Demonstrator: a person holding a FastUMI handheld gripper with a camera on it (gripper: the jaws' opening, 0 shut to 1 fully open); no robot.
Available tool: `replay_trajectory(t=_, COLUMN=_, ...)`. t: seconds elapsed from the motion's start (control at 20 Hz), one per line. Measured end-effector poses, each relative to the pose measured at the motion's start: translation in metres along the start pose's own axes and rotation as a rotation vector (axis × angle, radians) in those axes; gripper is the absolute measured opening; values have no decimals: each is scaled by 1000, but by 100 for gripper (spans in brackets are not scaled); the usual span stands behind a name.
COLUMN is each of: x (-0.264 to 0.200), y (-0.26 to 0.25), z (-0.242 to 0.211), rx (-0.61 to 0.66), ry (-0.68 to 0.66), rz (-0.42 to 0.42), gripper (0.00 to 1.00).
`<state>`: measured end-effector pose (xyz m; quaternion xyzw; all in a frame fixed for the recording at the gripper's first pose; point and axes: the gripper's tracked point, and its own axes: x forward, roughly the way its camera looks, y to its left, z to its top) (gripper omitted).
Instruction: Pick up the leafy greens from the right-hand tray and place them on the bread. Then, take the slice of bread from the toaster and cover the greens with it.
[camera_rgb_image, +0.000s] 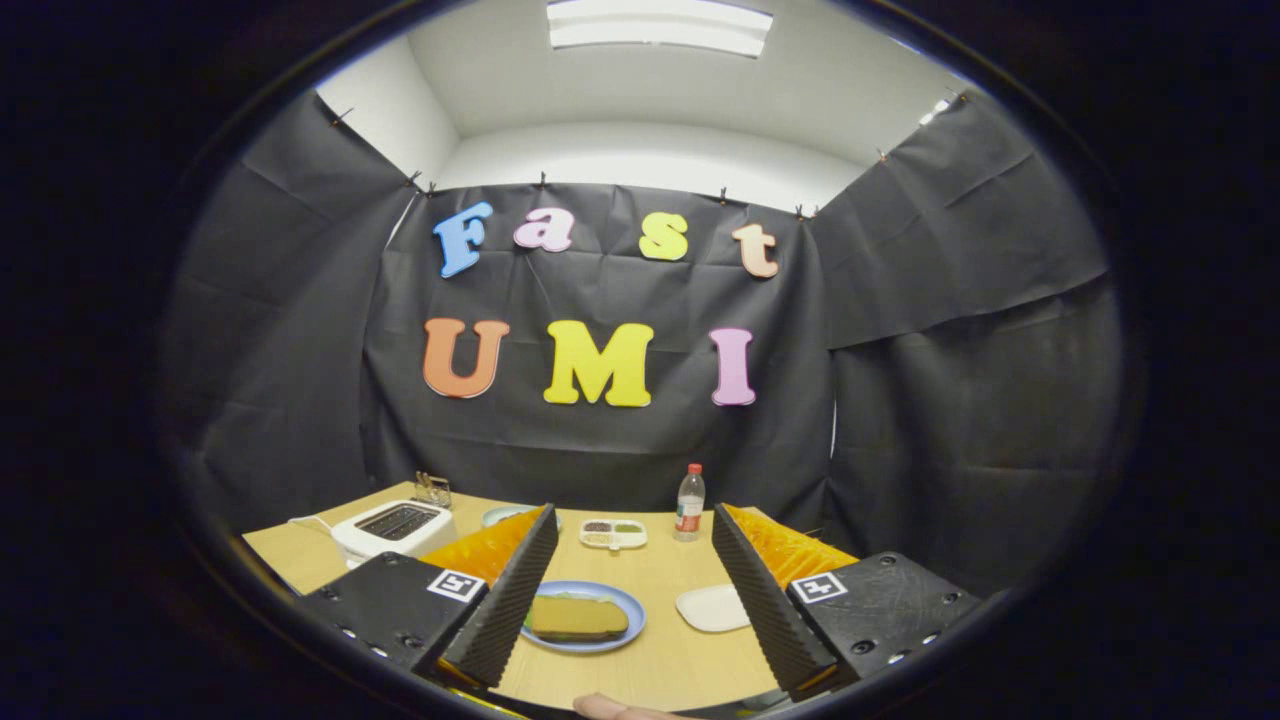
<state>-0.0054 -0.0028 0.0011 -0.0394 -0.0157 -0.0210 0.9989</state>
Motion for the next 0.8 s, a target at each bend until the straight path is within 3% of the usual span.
replay_trajectory(t=0.8, x=5, y=3, z=-15, rx=15, ry=-3, rz=30, gripper=95)
